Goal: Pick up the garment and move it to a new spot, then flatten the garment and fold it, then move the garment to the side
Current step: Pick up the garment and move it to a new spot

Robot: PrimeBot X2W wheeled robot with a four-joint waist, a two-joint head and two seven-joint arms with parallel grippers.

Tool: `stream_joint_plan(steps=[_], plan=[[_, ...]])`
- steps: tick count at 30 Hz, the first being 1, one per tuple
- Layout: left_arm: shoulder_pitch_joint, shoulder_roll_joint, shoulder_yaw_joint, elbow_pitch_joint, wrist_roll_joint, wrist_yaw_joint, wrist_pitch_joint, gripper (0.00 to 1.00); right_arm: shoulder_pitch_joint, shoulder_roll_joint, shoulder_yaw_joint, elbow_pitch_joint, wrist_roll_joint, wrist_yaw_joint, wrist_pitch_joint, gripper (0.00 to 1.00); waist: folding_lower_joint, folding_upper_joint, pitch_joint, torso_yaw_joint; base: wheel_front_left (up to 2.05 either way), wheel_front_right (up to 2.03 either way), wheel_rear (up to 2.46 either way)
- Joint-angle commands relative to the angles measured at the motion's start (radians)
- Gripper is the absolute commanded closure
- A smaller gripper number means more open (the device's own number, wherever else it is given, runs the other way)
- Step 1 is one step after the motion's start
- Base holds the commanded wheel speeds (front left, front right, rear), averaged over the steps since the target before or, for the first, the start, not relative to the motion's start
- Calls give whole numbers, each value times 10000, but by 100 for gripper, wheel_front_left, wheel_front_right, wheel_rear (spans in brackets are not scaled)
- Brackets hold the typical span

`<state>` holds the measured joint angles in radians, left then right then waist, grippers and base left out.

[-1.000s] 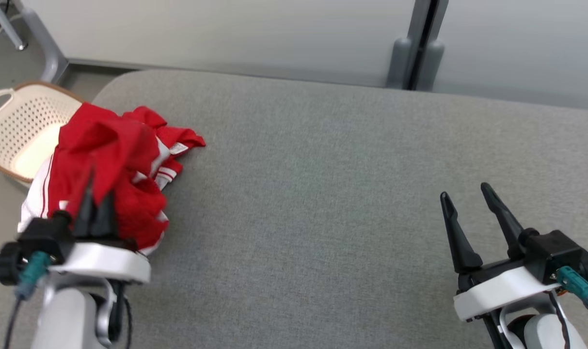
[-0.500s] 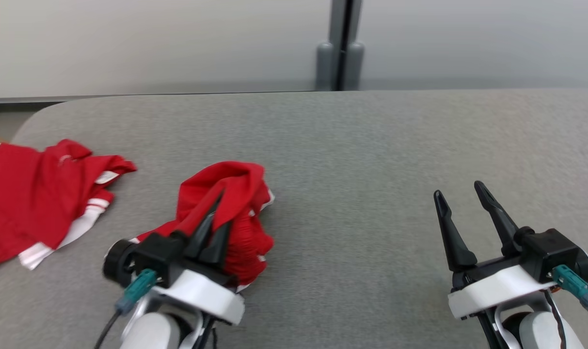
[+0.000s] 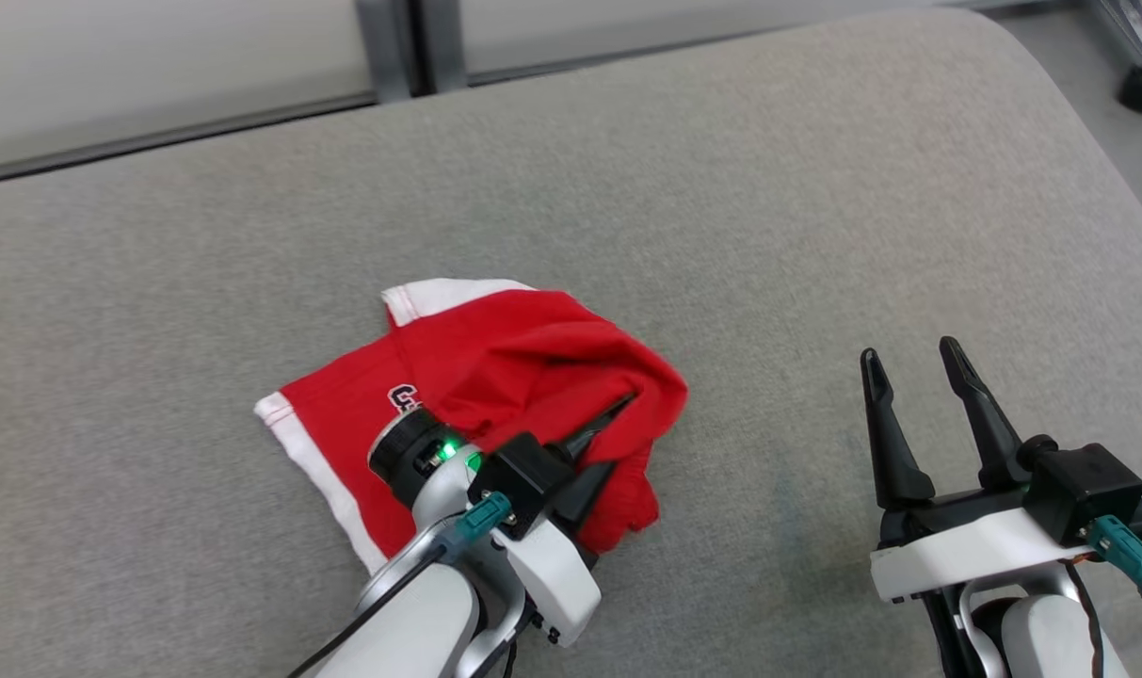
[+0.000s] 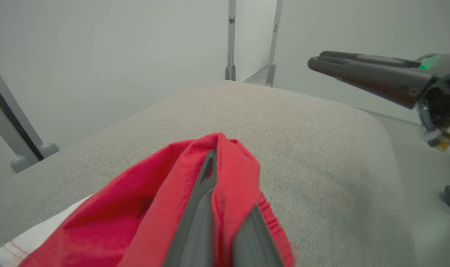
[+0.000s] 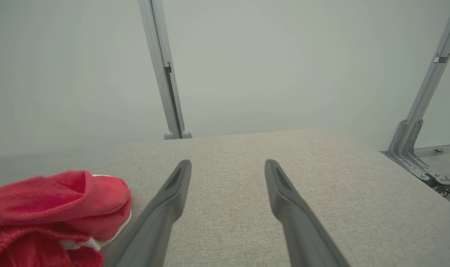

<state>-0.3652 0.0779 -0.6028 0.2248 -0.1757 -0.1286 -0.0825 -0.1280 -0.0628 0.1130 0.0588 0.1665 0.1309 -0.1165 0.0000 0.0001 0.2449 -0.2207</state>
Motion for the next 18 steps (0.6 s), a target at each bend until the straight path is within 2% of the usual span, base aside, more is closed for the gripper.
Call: stream_joint_plan(steps=[1,6,18], plan=[[-184,116,-216,214,-221,-13,-88,0,-170,25,13,99,66,-3,-134,0,0,-1,494,-454,0,0,0],[-167,375,-602,532,-695,-20,-505,0,-265,70,22,313,16,-3,-269,0,0,-1,412,-171,0,0,0],[917,1206,1280,-244,-1818,1125,-1155,0,-185,-81,-16,243,-274,-3,41,0,0,-1,-467,1194,0,0,0]])
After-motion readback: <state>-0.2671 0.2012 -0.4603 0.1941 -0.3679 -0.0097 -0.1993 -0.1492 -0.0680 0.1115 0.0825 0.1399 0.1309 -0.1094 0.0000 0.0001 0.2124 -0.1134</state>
